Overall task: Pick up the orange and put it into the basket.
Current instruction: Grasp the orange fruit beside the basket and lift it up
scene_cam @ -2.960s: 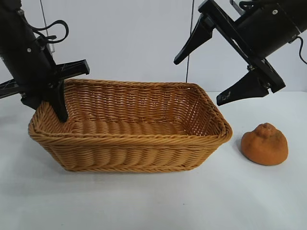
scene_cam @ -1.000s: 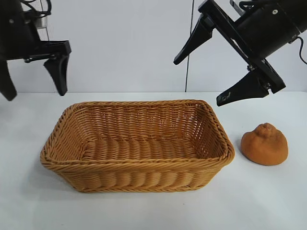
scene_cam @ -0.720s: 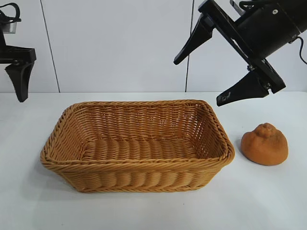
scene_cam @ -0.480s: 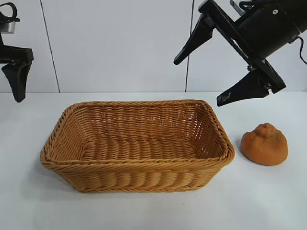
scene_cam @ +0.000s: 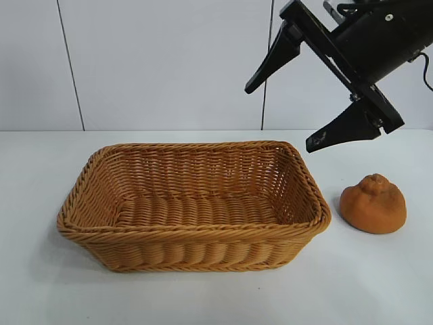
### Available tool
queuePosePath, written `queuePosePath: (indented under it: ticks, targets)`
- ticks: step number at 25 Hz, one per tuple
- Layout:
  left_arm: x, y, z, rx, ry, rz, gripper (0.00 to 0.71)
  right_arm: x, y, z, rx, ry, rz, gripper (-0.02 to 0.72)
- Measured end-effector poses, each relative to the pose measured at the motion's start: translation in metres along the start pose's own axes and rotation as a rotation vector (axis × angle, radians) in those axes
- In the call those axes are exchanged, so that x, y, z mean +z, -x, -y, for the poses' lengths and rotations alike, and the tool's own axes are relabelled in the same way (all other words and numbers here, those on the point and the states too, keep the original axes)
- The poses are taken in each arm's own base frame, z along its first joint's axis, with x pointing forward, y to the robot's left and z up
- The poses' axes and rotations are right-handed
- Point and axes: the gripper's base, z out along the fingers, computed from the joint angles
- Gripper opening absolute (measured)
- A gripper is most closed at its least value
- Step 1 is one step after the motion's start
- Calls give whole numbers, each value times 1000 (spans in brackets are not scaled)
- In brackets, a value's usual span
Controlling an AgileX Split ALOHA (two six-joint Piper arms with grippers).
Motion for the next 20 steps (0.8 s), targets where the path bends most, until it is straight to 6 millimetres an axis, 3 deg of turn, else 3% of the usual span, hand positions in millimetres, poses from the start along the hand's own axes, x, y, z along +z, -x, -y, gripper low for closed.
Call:
queuePosePath:
  ticks: [10,16,20]
  targets:
    - [-39,-132,-7,-3,-2,67,693,0,0,0,0,1,-3,675]
    - [-37,-204,-10,-7,-6,168,693,0,0,0,0,1,-3,675]
    - [-28,-238,-10,-11,-17,284,693,0,0,0,0,1,-3,675]
